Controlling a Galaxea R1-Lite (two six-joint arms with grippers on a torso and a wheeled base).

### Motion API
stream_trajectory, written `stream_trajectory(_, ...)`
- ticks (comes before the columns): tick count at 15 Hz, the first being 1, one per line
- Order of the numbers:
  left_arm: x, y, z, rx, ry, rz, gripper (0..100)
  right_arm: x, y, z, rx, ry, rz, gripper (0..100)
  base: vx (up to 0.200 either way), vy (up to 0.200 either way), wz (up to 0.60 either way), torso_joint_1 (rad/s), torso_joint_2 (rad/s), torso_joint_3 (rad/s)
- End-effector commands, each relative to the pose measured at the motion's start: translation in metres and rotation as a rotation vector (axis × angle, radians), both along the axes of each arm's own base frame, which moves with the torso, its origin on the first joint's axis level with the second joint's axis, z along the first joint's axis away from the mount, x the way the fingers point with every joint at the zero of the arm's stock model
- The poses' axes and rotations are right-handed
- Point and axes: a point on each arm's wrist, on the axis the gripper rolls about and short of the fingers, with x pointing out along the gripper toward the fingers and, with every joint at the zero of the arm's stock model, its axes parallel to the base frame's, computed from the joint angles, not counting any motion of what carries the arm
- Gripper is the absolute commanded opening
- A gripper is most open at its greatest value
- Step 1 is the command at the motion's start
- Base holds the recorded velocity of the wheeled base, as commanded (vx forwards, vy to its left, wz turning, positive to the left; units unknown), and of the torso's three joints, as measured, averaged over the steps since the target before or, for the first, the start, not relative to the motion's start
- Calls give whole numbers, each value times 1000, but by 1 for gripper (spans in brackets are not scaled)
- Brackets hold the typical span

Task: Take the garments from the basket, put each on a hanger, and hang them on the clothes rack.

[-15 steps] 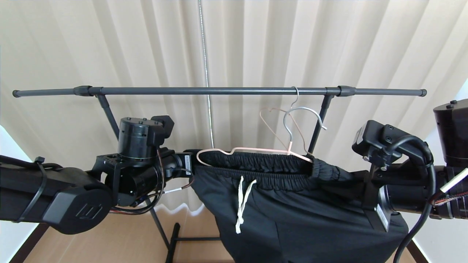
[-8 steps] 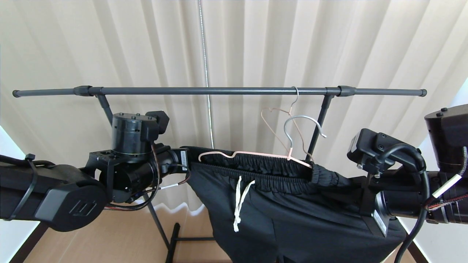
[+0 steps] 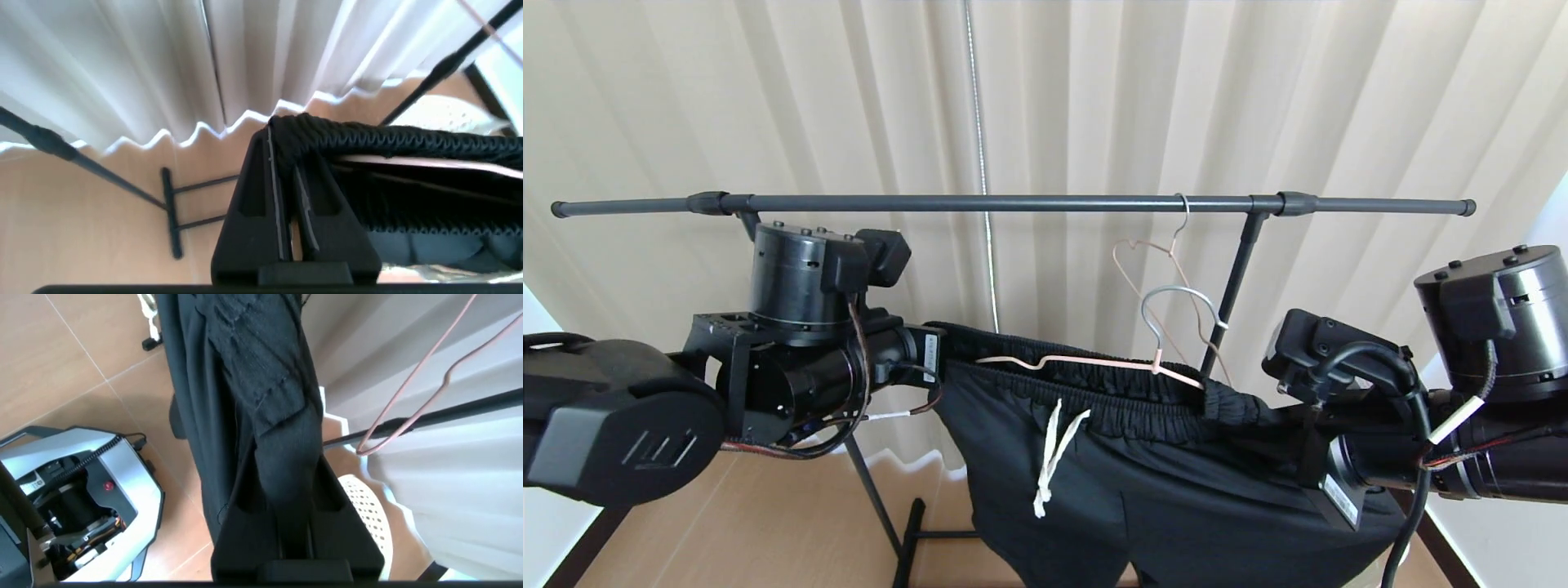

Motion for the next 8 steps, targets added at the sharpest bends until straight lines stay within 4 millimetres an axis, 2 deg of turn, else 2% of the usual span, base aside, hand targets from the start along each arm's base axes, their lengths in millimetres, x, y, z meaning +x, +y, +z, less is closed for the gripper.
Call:
stream_trajectory(1, 1, -3, 29, 25, -20, -22, 0, 5, -1, -8, -17, 28, -13, 0, 0, 0, 0, 0, 0, 0)
stream_trajectory(5, -8, -14, 50, 93, 80, -63, 0, 13, -9, -17, -22, 47, -58, 0, 0, 0, 0, 0, 0, 0)
stream_trajectory(8, -16, -19, 63, 135, 144, -92, 0, 26, -5, -32, 1, 16, -67, 0, 0, 0, 0, 0, 0, 0)
